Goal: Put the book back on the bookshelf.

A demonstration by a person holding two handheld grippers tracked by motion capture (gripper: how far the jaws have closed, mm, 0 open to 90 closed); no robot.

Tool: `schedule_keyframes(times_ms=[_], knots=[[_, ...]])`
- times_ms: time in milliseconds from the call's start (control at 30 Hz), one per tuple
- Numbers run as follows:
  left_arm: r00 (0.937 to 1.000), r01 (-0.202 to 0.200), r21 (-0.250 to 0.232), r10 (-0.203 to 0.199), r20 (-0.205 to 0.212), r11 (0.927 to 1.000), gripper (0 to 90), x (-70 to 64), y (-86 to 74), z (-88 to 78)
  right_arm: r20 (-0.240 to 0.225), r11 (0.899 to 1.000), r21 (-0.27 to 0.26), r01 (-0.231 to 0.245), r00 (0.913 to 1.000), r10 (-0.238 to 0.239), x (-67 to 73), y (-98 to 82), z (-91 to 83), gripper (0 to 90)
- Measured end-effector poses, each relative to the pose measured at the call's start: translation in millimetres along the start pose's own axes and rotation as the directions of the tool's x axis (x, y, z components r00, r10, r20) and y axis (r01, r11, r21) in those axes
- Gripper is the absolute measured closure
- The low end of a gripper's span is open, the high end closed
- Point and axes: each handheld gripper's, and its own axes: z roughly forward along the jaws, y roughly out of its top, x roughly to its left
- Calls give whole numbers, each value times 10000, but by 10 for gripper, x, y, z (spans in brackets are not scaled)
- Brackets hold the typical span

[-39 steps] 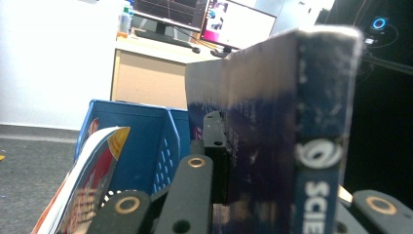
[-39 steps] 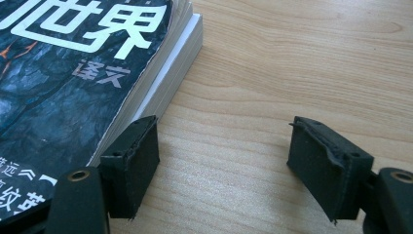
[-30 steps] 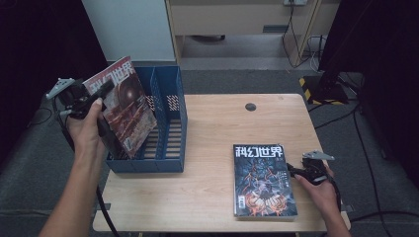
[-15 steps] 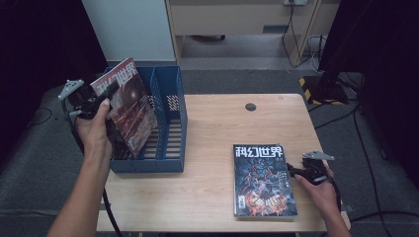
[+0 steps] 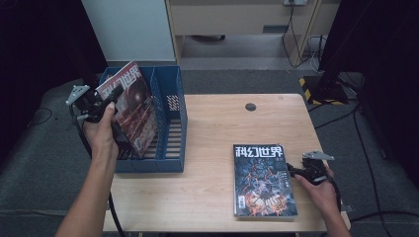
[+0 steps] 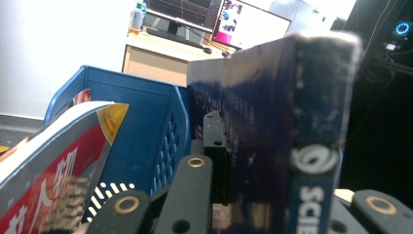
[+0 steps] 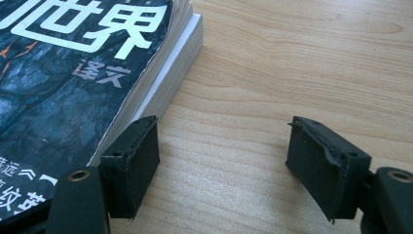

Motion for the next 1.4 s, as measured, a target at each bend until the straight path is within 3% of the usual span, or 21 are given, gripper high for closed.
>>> schedule_keyframes(times_ms=[533, 900, 1400], knots=[[9998, -139, -132, 141, 159, 9998, 830, -29, -172, 56, 6, 10000, -1, 6, 10000, -6, 1, 0, -1, 274], [9994, -328, -167, 327, -83, 9993, 827, -32, -308, 101, 4, 10000, 1, 7, 10000, -7, 1, 0, -1, 275], [9992, -368, 555, 374, -115, 9978, 828, 12, -449, 76, 1, 10000, 2, 2, 10000, -2, 1, 0, -1, 274]])
